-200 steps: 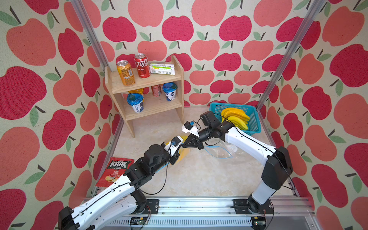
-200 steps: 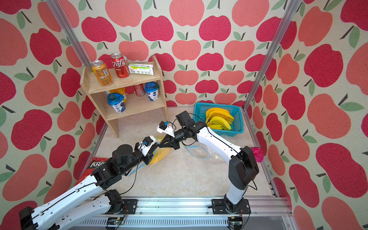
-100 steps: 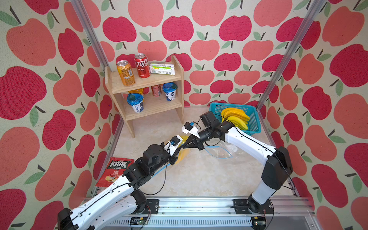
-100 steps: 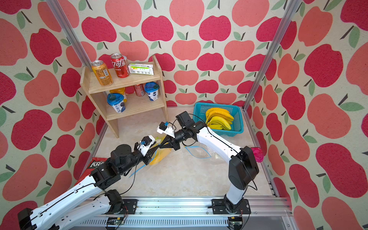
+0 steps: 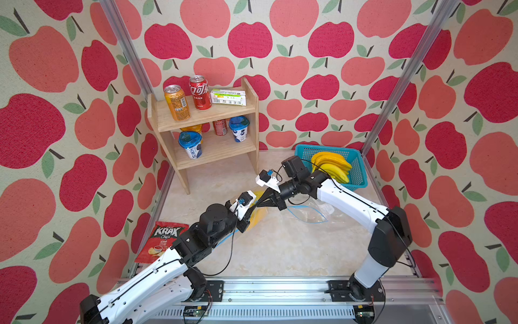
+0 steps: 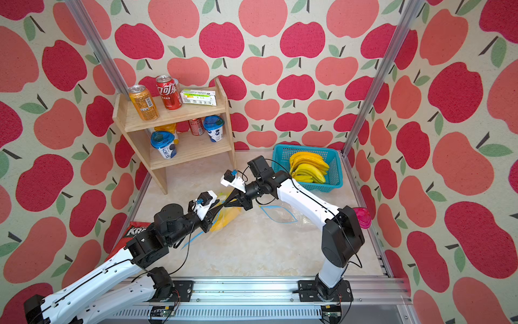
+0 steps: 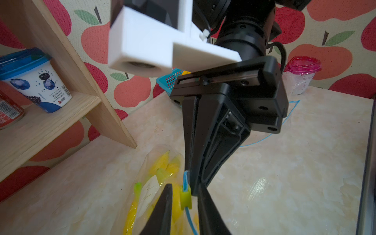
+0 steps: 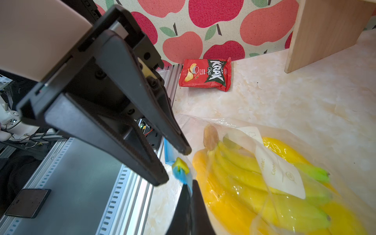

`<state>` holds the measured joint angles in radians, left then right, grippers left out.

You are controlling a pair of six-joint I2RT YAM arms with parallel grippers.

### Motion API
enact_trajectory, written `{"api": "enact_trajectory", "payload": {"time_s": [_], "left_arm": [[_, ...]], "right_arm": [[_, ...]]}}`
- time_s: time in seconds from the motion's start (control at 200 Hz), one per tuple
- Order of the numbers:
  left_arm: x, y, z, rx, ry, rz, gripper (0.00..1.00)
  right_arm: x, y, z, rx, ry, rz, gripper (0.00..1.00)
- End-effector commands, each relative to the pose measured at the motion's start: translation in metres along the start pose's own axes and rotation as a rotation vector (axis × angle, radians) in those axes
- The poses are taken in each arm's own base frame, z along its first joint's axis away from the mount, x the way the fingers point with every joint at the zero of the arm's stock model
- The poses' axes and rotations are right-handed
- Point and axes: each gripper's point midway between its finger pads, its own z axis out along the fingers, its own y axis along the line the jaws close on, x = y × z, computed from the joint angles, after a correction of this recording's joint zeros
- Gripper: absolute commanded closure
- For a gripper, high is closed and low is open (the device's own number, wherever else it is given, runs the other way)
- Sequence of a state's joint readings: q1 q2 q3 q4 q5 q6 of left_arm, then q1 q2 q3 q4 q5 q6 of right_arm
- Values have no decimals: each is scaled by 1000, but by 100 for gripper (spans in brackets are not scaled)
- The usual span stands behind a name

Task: Open the zip-top bag and take out the banana
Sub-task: Unzip the zipper on the zipper food storage bag.

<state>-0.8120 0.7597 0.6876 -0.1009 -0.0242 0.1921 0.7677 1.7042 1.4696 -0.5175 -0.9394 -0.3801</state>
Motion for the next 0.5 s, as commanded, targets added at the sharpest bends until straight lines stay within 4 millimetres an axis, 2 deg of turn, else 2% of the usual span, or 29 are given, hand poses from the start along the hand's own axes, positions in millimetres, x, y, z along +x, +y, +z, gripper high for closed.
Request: {"api": "enact_trajectory", "payload": {"time_s": [0.0,0.495], "left_arm": [[0,-3,1,20,0,-23,75],[1,0,5,5,7,-13,77]], "right_arm": [[-8,-2,-6,13,-27,-6,100],[-8,3,-7,-12,-31,-1,100]]}}
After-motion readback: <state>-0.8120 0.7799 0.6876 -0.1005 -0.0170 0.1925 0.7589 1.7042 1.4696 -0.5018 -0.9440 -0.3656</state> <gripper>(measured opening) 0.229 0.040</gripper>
